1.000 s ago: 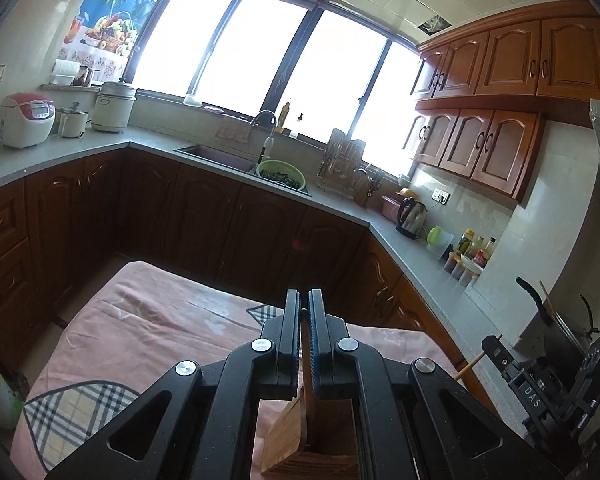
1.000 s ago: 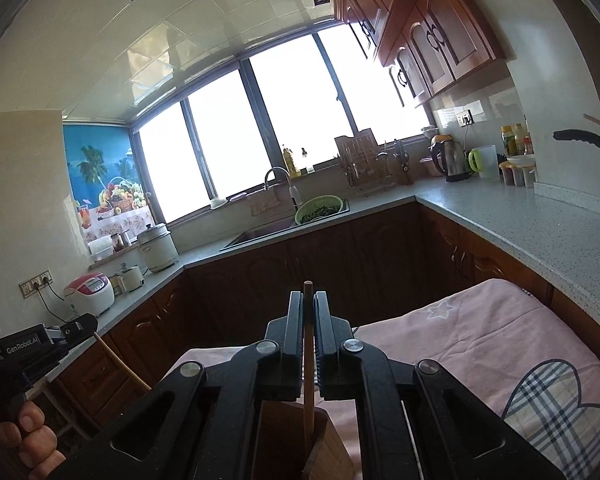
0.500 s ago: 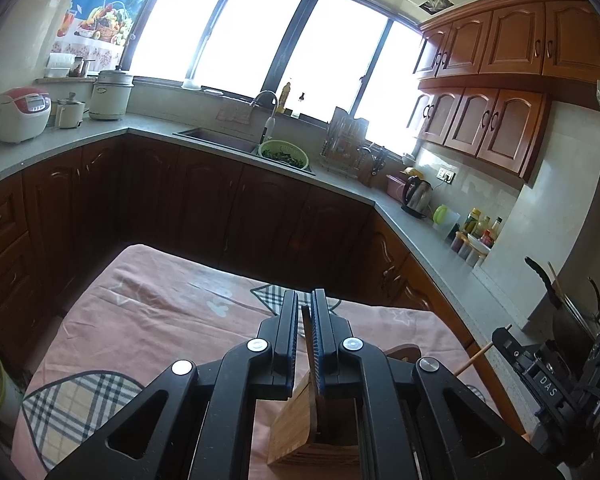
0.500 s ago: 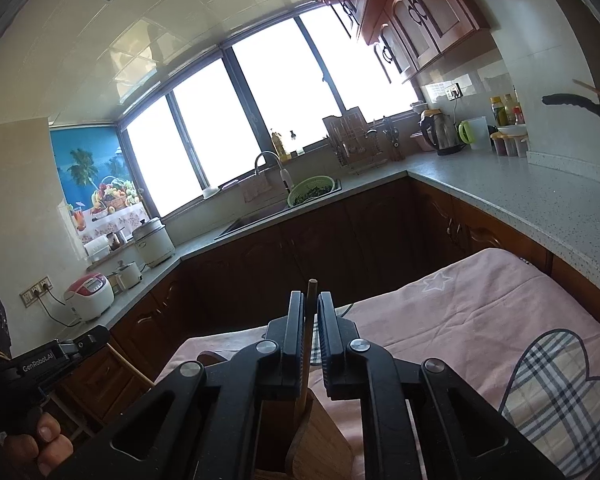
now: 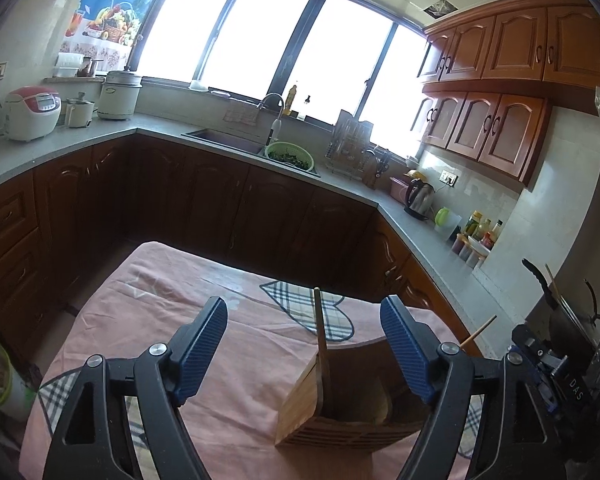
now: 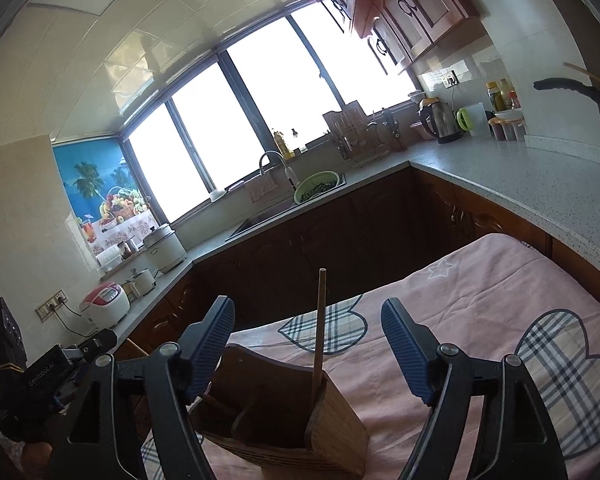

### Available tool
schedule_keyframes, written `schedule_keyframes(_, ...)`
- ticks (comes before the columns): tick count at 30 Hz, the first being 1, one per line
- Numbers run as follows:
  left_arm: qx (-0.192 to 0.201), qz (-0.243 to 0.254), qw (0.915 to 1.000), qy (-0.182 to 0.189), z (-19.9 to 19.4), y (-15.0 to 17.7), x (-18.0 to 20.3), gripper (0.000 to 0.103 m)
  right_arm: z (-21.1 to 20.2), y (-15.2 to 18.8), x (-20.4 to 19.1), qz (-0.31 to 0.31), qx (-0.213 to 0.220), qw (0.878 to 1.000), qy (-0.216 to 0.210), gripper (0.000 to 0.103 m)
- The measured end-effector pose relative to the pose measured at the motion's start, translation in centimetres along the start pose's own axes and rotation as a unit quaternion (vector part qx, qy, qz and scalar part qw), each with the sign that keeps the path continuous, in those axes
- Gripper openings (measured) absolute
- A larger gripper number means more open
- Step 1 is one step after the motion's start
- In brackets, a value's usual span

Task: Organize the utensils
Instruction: 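Lower the chopstick into the holder and open the right tool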

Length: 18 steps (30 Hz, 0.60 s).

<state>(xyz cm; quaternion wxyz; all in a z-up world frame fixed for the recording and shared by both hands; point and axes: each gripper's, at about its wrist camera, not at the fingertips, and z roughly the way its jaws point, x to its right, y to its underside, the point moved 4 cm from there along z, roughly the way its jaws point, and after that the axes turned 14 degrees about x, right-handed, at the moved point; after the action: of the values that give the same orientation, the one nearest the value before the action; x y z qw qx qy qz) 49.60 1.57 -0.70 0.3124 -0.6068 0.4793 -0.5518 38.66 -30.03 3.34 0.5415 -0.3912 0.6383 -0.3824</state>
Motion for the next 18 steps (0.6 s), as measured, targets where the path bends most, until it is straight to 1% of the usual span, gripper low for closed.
schedule_keyframes(1, -0.003, -0.003, 1.0000, -0.002, -0.7, 0.1, -0.3, 0.084, -0.7, -0.1, 0.0, 0.002, 0.002, 1.000, -0.001, 0.085)
schedule_keyframes(2, -0.005, -0.007, 0.9999, -0.006, -1.5, 0.3, -0.7, 0.085, -1.4, -0.2, 0.0, 0.004, 0.003, 1.000, -0.003, 0.090)
schedule_keyframes(3, -0.006, -0.013, 0.9999, -0.007, -2.4, 0.4, -1.1, 0.085, -2.2, -0.2, 0.0, 0.005, 0.003, 1.000, -0.005, 0.092)
schedule_keyframes(8, -0.020, -0.032, 0.9993, -0.009, -7.0, 1.4, -2.4, 0.085, -6.1, 0.1, 0.0, 0.009, -0.002, 1.000, -0.009, 0.093)
schedule_keyframes(12, -0.028, -0.040, 0.9987, -0.013, -10.6, 1.7, -3.1, 0.085, -9.3, 0.6, -0.1, -0.003, -0.008, 1.000, -0.007, 0.093)
schedule_keyframes(18, -0.048, -0.036, 0.9981, -0.013, -14.9, 2.5, -3.2, 0.085, -13.1, 1.9, -0.1, -0.021, -0.025, 0.999, 0.002, 0.093)
